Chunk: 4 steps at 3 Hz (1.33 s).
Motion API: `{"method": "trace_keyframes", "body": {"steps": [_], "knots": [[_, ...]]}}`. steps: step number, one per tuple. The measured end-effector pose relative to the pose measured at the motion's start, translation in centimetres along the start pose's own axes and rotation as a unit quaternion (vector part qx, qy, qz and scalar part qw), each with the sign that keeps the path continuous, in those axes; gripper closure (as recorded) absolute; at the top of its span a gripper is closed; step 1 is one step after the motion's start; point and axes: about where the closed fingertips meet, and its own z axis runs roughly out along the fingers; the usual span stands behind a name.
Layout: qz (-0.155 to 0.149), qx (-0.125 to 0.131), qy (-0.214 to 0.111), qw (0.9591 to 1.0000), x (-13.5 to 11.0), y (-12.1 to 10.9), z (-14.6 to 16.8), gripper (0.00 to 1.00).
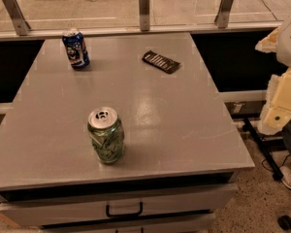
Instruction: Knock green can over
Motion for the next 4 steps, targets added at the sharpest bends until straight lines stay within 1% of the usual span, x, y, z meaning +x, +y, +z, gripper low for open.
{"method": "trace_keyframes", "body": {"steps": [1,2,3,4], "knots": [[0.0,0.0,0.0,1.0,0.0,0.0,0.0,0.0],[-0.001,-0.018,-0.04,0.9991,-1.6,1.1,1.3,0.0],[-0.017,-0.049,-0.128,0.9904,-5.8,2.8,4.3,0.0],[-0.031,-0.084,-0.233,0.9684,-11.3,4.5,6.6,0.0]]}}
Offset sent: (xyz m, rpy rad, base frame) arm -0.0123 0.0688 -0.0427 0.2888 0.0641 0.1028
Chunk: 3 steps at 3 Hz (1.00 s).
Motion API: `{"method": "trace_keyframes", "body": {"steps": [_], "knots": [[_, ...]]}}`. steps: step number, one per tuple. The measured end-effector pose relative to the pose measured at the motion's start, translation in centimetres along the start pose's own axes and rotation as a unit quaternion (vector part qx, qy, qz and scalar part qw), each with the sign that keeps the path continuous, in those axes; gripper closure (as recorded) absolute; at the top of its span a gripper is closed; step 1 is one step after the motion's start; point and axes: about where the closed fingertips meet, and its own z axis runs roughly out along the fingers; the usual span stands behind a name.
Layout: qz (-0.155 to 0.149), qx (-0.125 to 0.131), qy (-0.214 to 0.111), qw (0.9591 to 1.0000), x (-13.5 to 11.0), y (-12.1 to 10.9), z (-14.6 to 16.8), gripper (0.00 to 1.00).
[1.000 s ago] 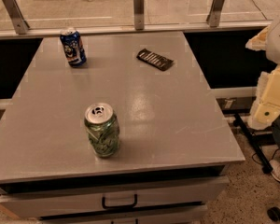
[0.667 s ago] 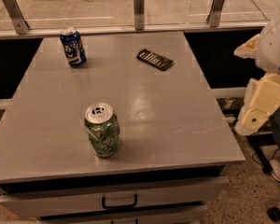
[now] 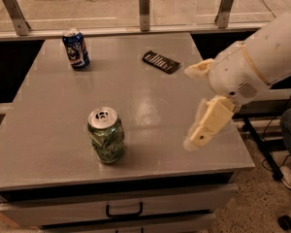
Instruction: Knock green can over
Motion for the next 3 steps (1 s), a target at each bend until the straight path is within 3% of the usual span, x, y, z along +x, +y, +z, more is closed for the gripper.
{"method": "trace_keyframes", "body": {"steps": [1,2,3], "knots": [[-0.002,-0.036,-0.097,0.9946,-4.2,1.6,3.6,0.0],[0.001,-0.079,-0.183,0.9801,-8.6,4.3,6.4,0.0],[0.0,-0.093,-0.243,0.9657,-11.2,5.6,8.6,0.0]]}}
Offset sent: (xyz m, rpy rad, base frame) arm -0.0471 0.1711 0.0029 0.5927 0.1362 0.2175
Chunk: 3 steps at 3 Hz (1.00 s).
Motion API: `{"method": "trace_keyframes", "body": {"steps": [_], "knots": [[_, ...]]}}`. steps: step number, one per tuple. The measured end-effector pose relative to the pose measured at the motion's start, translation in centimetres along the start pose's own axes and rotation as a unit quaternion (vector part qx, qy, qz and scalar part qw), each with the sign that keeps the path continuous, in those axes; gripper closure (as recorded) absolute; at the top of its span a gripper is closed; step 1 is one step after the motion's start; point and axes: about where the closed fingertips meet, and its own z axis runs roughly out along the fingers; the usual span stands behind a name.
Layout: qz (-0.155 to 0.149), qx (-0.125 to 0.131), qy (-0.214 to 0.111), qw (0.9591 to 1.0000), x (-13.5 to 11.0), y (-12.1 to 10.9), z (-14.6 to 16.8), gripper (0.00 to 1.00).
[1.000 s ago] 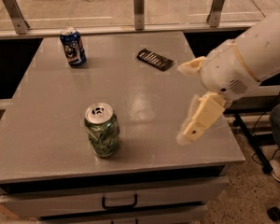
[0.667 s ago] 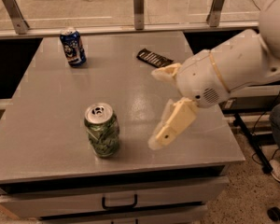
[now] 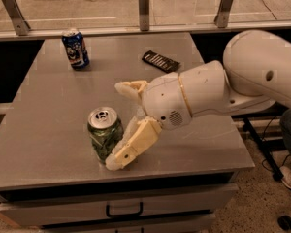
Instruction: Knock green can over
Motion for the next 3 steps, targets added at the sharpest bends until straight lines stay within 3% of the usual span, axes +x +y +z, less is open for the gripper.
{"method": "trace_keyframes", "body": {"steps": [1,3], "knots": [[-0.005,0.002,-0.044,0.999,-0.2,-0.7,2.0,0.0],[-0.02,0.03,-0.099,0.9945,-0.1,-4.7,3.9,0.0]]}}
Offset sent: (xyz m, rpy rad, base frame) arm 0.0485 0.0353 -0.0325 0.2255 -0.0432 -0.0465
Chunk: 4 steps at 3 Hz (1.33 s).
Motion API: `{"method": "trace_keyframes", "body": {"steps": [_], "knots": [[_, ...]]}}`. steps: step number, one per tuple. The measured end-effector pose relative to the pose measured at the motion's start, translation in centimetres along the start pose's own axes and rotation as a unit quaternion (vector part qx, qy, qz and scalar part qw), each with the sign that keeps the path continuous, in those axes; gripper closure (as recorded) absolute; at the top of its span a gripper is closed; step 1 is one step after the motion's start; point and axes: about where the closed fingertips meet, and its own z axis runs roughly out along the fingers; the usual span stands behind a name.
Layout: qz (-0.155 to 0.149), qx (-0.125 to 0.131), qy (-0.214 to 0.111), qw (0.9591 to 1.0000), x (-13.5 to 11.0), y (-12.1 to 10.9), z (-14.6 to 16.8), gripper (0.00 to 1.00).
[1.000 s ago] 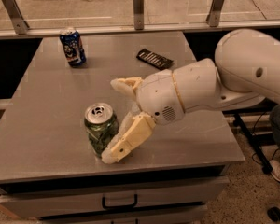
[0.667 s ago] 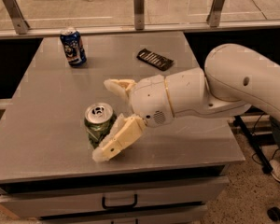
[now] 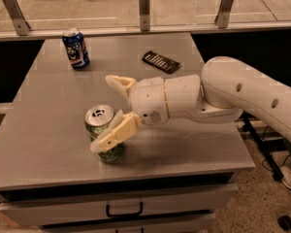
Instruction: Knock green can over
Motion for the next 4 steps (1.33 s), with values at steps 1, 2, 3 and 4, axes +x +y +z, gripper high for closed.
{"method": "trace_keyframes", "body": {"steps": [1,2,3,4], "knots": [[-0.006,0.025,-0.02,0.9995,-2.0,-3.1,1.0,0.0],[-0.006,0.068,-0.018,0.9975,-5.4,-6.5,2.4,0.0],[0.004,0.099,-0.009,0.9951,-7.2,-8.6,2.8,0.0],[-0.012,0.123,0.021,0.9921,-6.3,-10.0,-0.9,0.0]]}}
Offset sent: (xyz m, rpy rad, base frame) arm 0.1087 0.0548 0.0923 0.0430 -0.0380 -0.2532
